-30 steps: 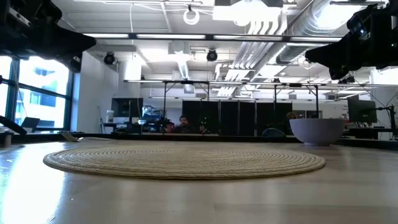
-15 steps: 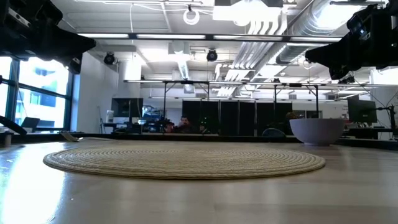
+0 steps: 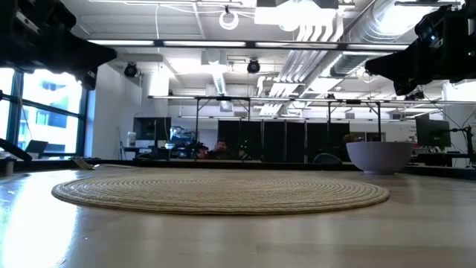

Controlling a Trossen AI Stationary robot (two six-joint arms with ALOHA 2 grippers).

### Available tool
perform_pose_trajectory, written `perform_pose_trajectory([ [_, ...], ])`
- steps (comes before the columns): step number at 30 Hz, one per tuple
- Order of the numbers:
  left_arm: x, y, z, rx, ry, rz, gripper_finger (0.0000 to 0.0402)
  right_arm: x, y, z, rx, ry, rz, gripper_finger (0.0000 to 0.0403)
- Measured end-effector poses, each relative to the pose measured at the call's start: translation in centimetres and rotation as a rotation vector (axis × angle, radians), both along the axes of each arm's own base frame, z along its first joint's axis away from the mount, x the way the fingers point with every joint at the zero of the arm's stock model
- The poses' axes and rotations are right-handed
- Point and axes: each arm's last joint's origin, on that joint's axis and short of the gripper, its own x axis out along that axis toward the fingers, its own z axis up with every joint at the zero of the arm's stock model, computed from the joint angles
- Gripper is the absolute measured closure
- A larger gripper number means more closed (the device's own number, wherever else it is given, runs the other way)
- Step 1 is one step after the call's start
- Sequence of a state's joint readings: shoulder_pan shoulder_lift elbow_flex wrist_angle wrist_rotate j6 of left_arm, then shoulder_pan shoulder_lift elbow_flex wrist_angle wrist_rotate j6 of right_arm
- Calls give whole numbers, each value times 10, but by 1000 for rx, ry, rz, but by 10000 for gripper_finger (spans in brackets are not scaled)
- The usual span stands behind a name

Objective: Pick & Place Utensil
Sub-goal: Put the orange cup on the upper right of the placemat

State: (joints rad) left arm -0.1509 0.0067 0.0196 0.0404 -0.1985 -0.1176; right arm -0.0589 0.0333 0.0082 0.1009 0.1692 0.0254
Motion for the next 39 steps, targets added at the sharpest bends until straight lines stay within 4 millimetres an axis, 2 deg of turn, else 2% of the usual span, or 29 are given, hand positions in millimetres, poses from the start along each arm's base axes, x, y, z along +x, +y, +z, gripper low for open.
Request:
perform_pose_trajectory([
  [4,0,0,0,-43,-7,-6,401,0,0,0,0,0,0,391],
  [9,0,-3,2,5,-23,-97,400,0,0,0,0,0,0,391],
  [12,0,-4,3,12,-29,-141,386,0,0,0,0,0,0,391],
  [15,0,-4,2,14,-24,-144,351,0,0,0,0,0,0,391],
  [20,2,-5,0,19,6,-173,257,0,0,0,0,0,0,391],
  [25,5,-10,1,48,-2,-306,156,0,0,0,0,0,0,391],
  [30,7,-14,1,68,2,-439,72,0,0,0,0,0,0,391],
  [34,10,-16,-1,95,19,-509,33,0,0,0,0,0,0,391],
  [39,13,-21,-2,129,23,-658,26,0,0,0,0,0,0,391],
])
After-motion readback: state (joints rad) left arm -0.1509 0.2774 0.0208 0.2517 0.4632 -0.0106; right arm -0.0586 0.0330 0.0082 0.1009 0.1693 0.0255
